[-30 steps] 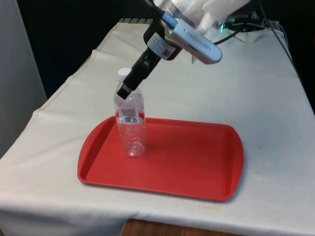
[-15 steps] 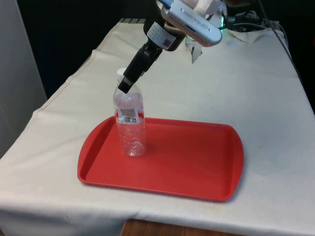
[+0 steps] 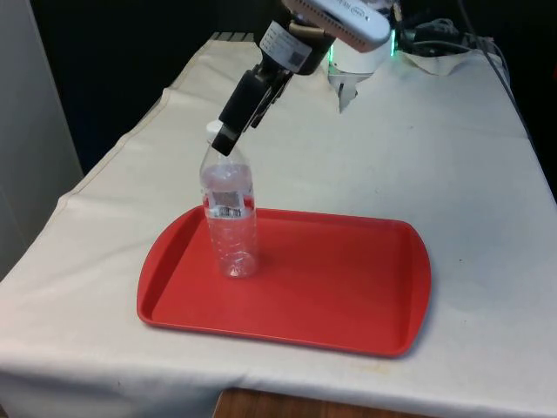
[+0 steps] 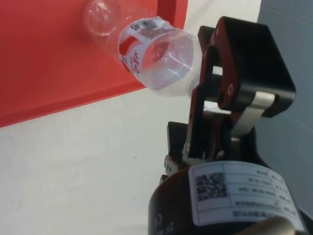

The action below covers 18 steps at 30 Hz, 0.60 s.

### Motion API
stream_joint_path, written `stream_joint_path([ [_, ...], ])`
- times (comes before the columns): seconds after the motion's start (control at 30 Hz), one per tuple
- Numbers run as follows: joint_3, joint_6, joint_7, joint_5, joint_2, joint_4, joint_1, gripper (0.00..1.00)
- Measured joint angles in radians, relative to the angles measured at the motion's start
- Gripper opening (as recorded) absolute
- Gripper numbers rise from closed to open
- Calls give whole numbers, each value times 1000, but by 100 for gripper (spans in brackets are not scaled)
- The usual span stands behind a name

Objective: Place the bottle upright on the tray.

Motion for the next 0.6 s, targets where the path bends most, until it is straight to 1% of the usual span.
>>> stream_joint_path([
  [0.33,7,0,0,32,-17,0,-7,100],
  [0.6,8,-1,0,48,-34,0,-8,100],
])
